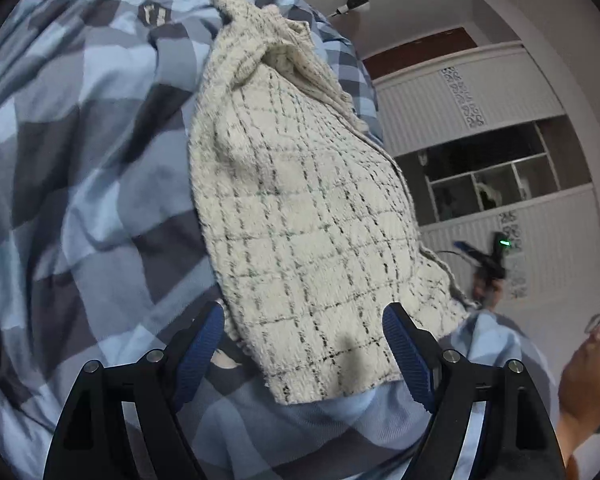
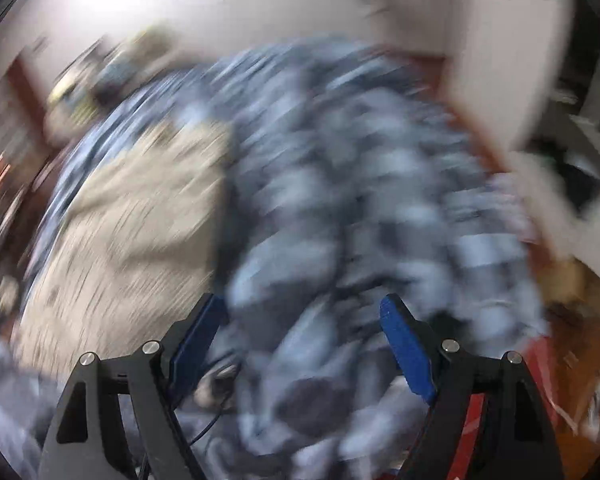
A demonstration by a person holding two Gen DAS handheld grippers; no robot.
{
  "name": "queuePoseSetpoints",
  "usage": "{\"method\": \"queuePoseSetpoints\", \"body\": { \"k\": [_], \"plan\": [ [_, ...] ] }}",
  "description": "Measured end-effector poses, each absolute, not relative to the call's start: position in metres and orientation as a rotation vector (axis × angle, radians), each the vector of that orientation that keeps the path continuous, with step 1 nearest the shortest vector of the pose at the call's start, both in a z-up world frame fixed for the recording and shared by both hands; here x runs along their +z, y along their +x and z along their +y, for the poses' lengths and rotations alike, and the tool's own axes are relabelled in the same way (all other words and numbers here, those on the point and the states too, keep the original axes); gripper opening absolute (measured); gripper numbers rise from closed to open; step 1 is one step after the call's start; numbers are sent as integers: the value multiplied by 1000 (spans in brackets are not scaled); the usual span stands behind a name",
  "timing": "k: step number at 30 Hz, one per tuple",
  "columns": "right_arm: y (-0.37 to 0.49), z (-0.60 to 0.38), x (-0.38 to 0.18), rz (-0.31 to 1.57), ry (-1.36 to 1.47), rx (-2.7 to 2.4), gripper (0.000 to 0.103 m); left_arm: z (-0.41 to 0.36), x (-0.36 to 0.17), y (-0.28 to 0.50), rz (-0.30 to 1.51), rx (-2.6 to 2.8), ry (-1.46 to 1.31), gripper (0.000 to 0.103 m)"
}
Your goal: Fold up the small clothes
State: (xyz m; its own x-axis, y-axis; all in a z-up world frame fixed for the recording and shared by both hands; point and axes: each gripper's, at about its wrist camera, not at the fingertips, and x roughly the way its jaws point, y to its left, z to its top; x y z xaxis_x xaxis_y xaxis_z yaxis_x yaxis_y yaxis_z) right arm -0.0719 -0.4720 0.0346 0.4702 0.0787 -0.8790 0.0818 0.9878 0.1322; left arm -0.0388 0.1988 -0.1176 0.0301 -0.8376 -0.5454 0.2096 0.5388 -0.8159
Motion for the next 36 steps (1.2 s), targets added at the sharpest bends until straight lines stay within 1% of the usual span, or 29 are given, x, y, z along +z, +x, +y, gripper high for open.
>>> {"method": "queuePoseSetpoints", "body": {
  "k": [3,5,8,10,17,20,26,27,28,29,30,31,32,33,34,36],
  "plan": [
    [-36,-435,-26,1226,258,260,79,186,-131,-45,1331,-911,-619,81],
    [-20,-414,-69,1356,334,366,79,170,-138,-48,1359,-918,-610,81],
    [-16,-398,-109,1453,406,453,79,160,-144,-50,1381,-948,-607,81],
    [-17,-395,-124,1489,459,494,79,156,-146,-51,1386,-960,-603,81],
    [-38,-384,-135,1518,490,625,79,145,-159,-52,1416,-1000,-674,82],
    [-45,-375,-146,1542,497,645,79,140,-171,-54,1438,-1044,-709,88],
    [-30,-369,-162,1546,576,673,78,130,-183,-56,1438,-1045,-771,88],
    [-31,-366,-162,1537,570,669,75,127,-179,-56,1419,-1036,-768,88],
    [-31,-368,-158,1525,556,669,62,124,-177,-55,1402,-1032,-762,84],
    [-33,-363,-152,1506,530,671,52,120,-170,-54,1380,-1033,-752,75],
    [-34,-360,-147,1491,505,662,48,115,-161,-55,1356,-1034,-726,70],
    [-36,-358,-140,1475,472,648,38,112,-154,-54,1339,-1024,-703,60],
    [-35,-357,-132,1458,428,627,25,109,-146,-54,1320,-999,-674,49],
    [-35,-354,-124,1440,383,598,16,107,-141,-53,1303,-975,-658,44],
    [-33,-352,-117,1421,356,577,12,107,-136,-53,1289,-956,-652,38],
    [-34,-349,-98,1353,351,559,10,105,-129,-51,1264,-905,-661,31]
  ]
}}
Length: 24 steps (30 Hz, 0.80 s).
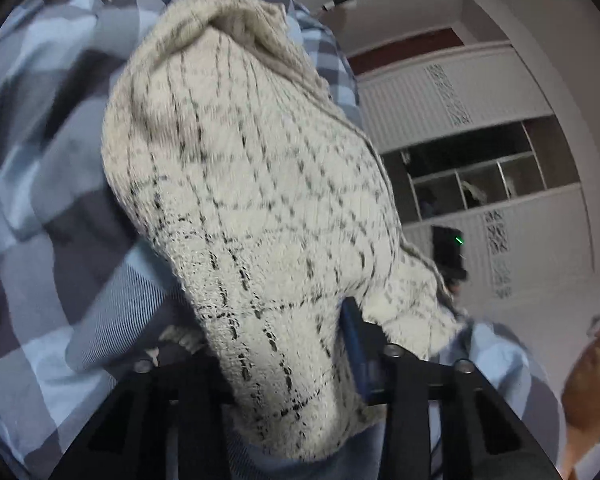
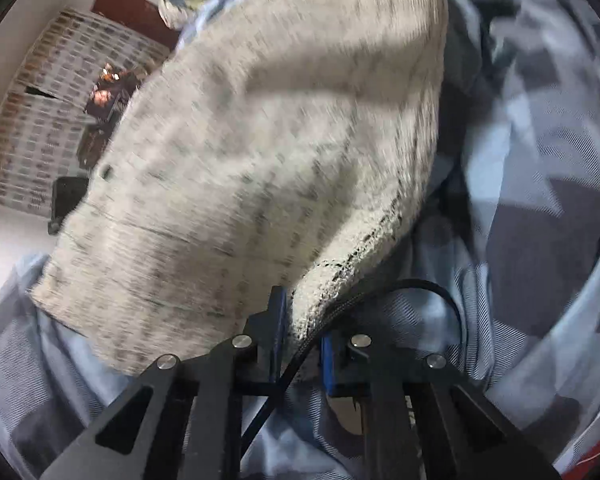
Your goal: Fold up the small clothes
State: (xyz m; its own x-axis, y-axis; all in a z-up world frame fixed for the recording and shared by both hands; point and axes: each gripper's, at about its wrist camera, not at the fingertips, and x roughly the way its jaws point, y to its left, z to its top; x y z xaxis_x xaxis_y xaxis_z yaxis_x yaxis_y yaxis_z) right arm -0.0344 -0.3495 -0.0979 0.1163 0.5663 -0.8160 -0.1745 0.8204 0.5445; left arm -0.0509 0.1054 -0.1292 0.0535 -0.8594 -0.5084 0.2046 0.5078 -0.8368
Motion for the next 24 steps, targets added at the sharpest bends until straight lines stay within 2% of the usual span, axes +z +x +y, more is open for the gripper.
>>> {"method": "queuePoseSetpoints", "body": {
  "k": [2,3,9,12,17,21,24],
  "plan": [
    [-37,-350,-84,1291,375,544,9,107,-118,-46,1230,-867,-684,18],
    [-37,-352,-76,1252,395,528,9,109,-112,-42,1204,-860,-711,16],
    [-35,-353,-33,1077,375,458,7,111,-59,-34,1006,-933,-770,13],
    [-35,-364,-31,1057,414,421,6,94,-49,-38,994,-928,-722,12],
    [-41,-367,-4,935,433,448,4,113,-41,-43,934,-952,-781,9],
    [-41,-354,19,874,472,463,4,121,-13,-50,753,-972,-817,9],
    [-42,-359,44,753,486,478,4,122,8,-49,626,-968,-799,9]
  ]
}}
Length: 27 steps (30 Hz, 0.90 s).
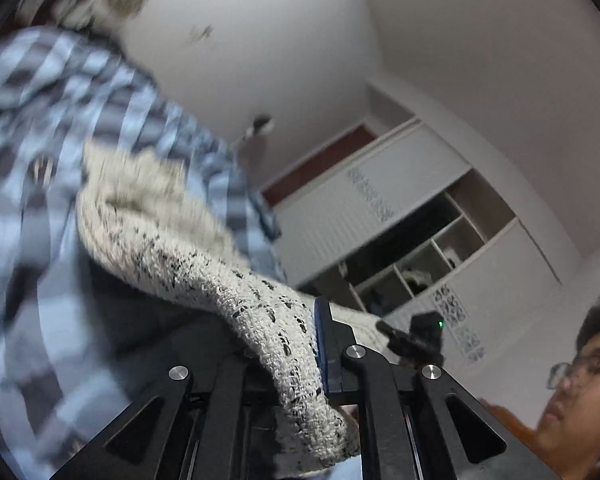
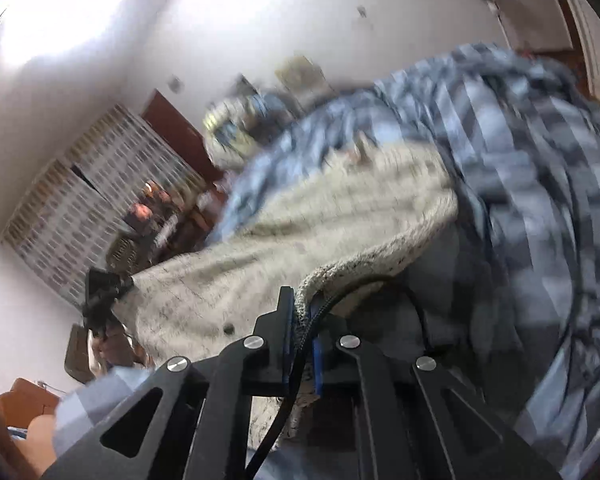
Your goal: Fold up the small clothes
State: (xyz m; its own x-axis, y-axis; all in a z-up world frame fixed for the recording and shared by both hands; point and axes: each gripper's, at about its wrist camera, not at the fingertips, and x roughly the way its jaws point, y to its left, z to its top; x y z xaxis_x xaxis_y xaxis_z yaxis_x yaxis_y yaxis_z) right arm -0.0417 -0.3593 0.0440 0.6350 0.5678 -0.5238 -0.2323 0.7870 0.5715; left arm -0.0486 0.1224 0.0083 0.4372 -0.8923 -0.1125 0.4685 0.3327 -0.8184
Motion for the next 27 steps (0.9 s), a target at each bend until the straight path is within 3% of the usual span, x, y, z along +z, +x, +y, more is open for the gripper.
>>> {"method": "queuePoseSetpoints", "body": {
  "k": [11,18,22,27],
  "plan": [
    [-50,-372,116,390,643,613,3,145,27,-53,298,-1043,-1054,9],
    [-109,-365,157,199,613,690,3,156,67,-112,147,-1064,-917,9],
    [-113,-363,161,195,615,642,3,144,69,-103,156,-1012,-841,9],
    [-47,-372,153,286,679,473,3,147,55,-28,195,-920,-910,9]
  ]
}}
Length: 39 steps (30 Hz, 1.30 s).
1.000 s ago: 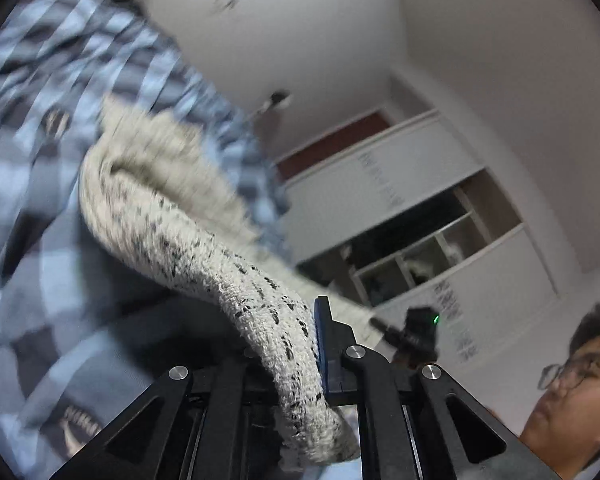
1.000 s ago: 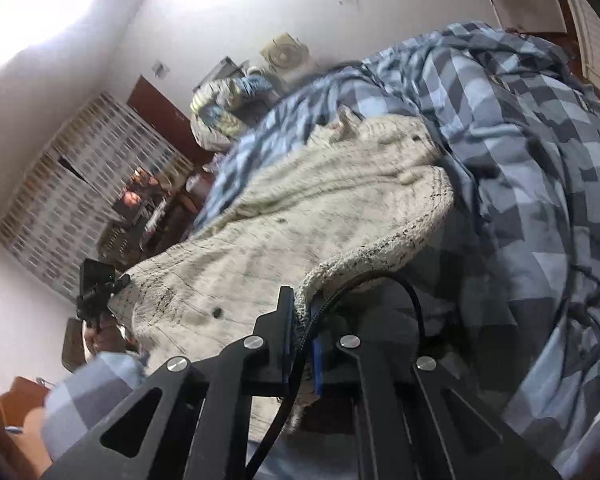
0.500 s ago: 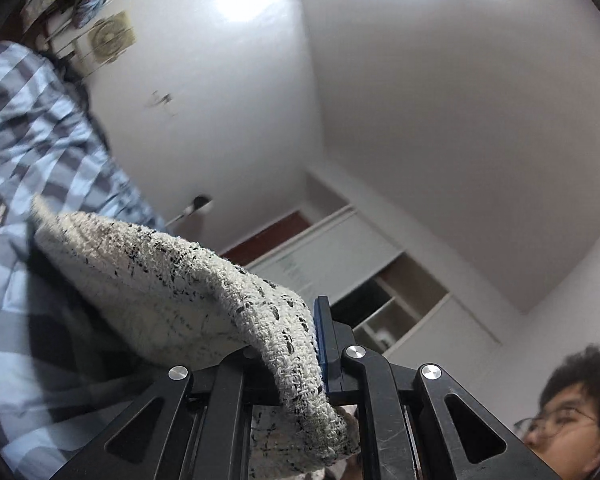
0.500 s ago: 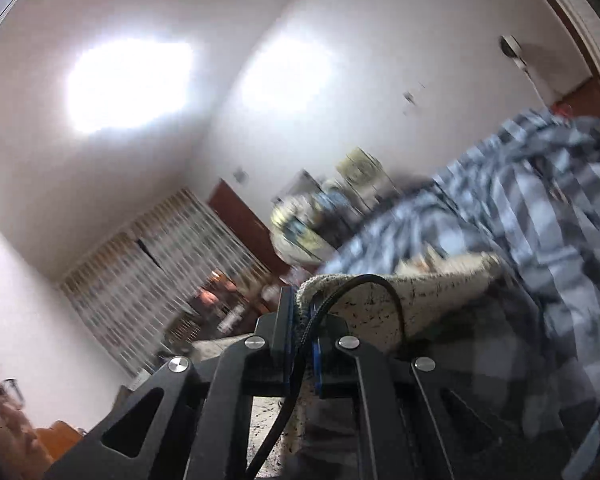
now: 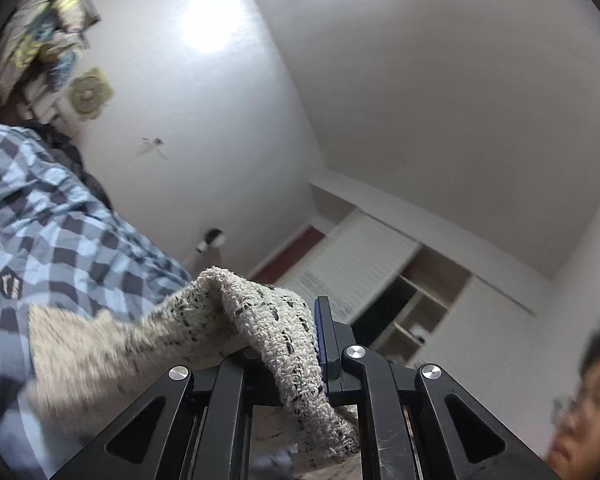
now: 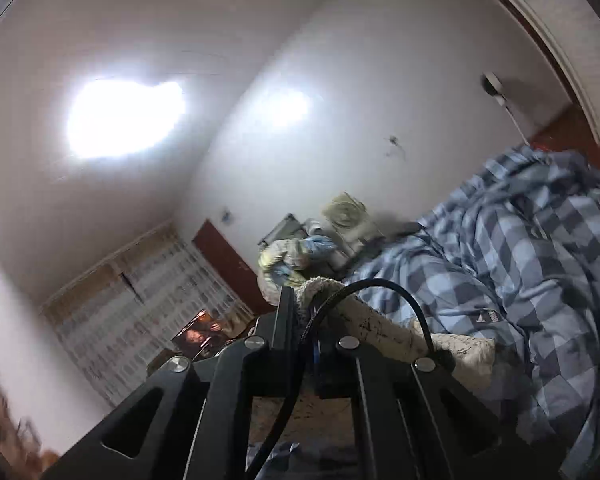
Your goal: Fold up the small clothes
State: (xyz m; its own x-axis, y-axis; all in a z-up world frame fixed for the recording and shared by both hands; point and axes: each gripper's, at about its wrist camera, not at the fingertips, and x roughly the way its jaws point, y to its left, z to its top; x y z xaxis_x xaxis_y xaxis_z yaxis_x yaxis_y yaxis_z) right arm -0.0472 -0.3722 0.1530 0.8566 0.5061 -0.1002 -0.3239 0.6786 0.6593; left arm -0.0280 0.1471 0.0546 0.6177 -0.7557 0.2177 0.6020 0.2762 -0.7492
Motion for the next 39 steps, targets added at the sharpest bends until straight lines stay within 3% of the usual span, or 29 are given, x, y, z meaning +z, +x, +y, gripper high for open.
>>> {"method": "queuePoseSetpoints", "body": {
  "k": [7,12,13,15,16,17,21,27,33,36,39],
  "plan": [
    [127,-389,121,458,833,329,4,128,12,144,353,-698,-955,10],
    [229,-387,38,629,1042,330,9,91,-64,239,763,-436,-1003,10],
    [237,-385,22,682,1112,371,13,88,-83,246,844,-444,-1050,10],
    [242,-376,-6,816,1194,450,34,90,-105,245,905,-472,-1074,10],
    [238,-375,-9,838,1176,463,52,94,-105,242,909,-447,-1028,10],
    [226,-378,-7,824,1135,456,58,97,-103,241,908,-415,-972,11],
    [179,-407,19,769,966,300,63,119,-79,228,937,-342,-801,11],
    [145,-376,52,924,473,33,69,140,-36,229,950,-265,-712,11],
    [150,-281,15,1133,188,301,69,162,13,208,747,-52,-613,11],
    [169,-254,-17,1187,156,298,69,133,3,205,873,-133,-494,11],
    [177,-235,-42,1198,126,318,69,77,-40,208,1095,-285,-360,11]
  ]
}}
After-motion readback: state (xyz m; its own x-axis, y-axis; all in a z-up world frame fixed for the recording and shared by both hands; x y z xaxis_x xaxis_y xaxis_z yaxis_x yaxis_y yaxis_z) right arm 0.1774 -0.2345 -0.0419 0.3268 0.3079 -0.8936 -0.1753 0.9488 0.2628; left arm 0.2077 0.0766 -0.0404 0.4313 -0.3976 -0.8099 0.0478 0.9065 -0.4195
